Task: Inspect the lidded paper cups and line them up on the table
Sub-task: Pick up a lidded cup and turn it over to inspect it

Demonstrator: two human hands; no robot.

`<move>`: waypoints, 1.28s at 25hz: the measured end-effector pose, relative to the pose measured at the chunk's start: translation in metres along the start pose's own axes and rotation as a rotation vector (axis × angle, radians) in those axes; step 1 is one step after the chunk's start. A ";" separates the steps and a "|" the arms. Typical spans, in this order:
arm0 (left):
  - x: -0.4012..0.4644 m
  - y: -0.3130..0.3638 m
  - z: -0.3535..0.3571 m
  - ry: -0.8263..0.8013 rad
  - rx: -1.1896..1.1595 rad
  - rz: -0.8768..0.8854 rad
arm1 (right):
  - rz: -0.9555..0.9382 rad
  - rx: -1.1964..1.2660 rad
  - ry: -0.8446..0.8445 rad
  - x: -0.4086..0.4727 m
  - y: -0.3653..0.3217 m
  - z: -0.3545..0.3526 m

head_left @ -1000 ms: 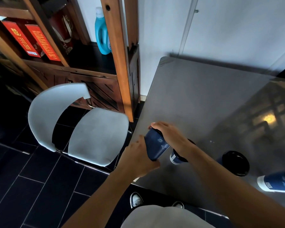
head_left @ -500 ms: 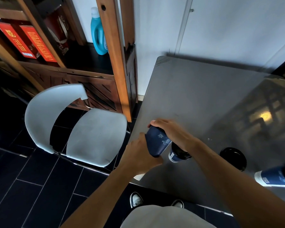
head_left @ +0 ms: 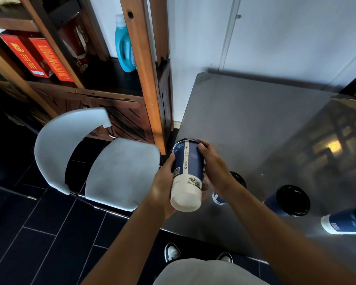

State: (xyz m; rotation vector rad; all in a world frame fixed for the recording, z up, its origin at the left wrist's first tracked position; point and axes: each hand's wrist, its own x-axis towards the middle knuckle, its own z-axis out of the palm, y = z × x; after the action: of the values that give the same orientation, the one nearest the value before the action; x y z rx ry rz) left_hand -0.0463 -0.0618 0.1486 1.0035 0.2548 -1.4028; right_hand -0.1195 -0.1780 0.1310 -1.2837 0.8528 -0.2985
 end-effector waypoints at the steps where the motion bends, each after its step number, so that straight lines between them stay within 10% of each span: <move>1: 0.000 0.000 0.002 0.028 -0.015 -0.006 | 0.069 0.071 0.008 0.000 0.001 0.002; 11: -0.018 -0.007 0.006 0.061 0.445 0.059 | 0.288 0.333 -0.010 -0.006 -0.005 0.002; 16: -0.017 -0.004 0.000 0.186 0.720 0.171 | 0.273 0.078 -0.046 -0.006 -0.011 -0.004; 32: -0.005 -0.012 -0.008 0.140 0.541 0.225 | 0.290 0.313 -0.059 -0.006 -0.010 0.002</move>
State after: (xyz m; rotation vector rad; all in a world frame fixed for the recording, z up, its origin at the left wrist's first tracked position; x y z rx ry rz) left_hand -0.0553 -0.0506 0.1423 1.5262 -0.1458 -1.2178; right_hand -0.1199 -0.1758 0.1430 -0.8615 0.8903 -0.1546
